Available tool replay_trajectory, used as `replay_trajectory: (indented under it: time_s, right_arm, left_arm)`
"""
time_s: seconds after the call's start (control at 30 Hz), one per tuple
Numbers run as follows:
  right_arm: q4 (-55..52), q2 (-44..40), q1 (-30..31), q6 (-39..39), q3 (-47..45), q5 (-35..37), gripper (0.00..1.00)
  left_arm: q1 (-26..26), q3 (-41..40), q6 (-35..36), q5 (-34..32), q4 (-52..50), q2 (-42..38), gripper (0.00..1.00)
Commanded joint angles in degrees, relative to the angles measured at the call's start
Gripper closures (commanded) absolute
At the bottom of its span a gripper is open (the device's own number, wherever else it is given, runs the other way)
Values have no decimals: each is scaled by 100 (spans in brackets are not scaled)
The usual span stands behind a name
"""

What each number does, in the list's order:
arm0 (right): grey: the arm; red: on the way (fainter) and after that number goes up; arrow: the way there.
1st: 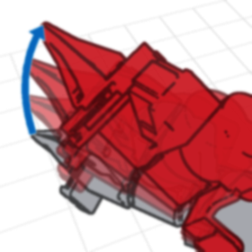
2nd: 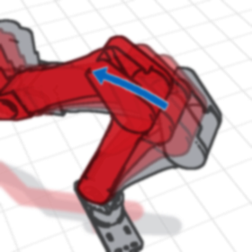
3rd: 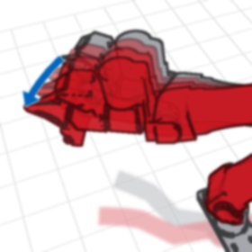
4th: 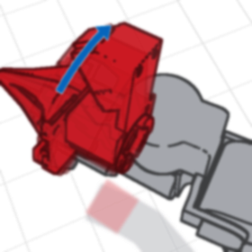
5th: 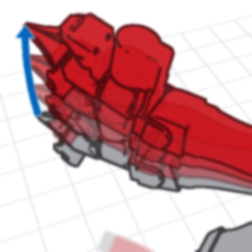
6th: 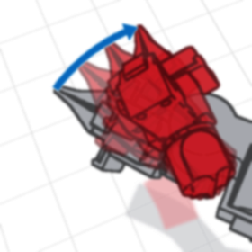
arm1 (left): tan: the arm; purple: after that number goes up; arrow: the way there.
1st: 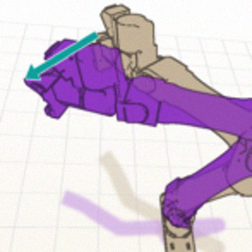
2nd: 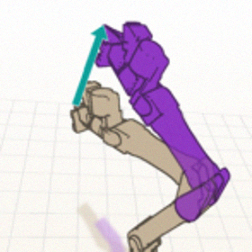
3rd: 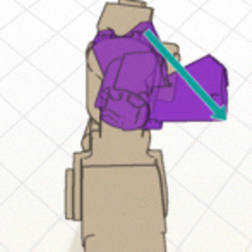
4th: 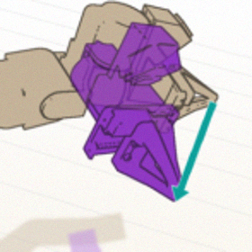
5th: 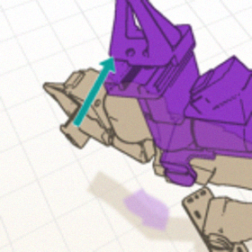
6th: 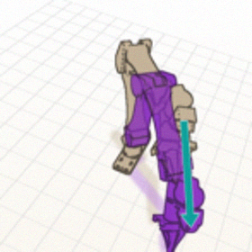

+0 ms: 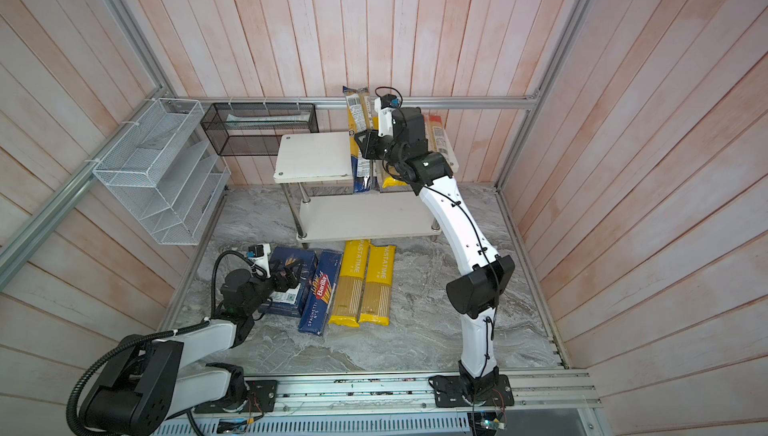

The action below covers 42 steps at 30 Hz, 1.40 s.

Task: Arrange pasta packages on shelves
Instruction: Place the pasta bag on the shelf.

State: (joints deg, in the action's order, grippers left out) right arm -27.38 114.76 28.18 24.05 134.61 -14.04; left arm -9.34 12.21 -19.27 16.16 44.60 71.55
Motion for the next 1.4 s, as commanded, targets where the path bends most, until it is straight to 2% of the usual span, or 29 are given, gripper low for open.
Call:
replay_trajectory:
  time_s: [0.0,0.1,0.43,0.63,1.0,1.2,1.37]
  right_arm:
    - [676,29,-147,-137,-76,335,75]
    - [707,44,-155,-103,-76,319,67]
    - [815,103,-204,27,-21,219,61]
    - [428,318,-208,16,505,61,55]
    - [187,-85,-149,-346,431,-66,50]
    - [-101,-878,173,-1110,-352,28,50]
    - [24,-1888,649,-1661,-1844,312,50]
  left_arm:
    - [-15,-10,31,-10,-39,-15,0]
    - [-15,-18,31,-13,-39,-17,0]
    - [-15,-16,32,-24,-43,-13,0]
    - [-15,-22,35,-17,-39,-20,0]
    - [-16,-40,26,-26,-17,-32,0]
    - [-19,7,29,-14,-65,2,0]
    - [-27,-40,31,-45,-4,-27,0]
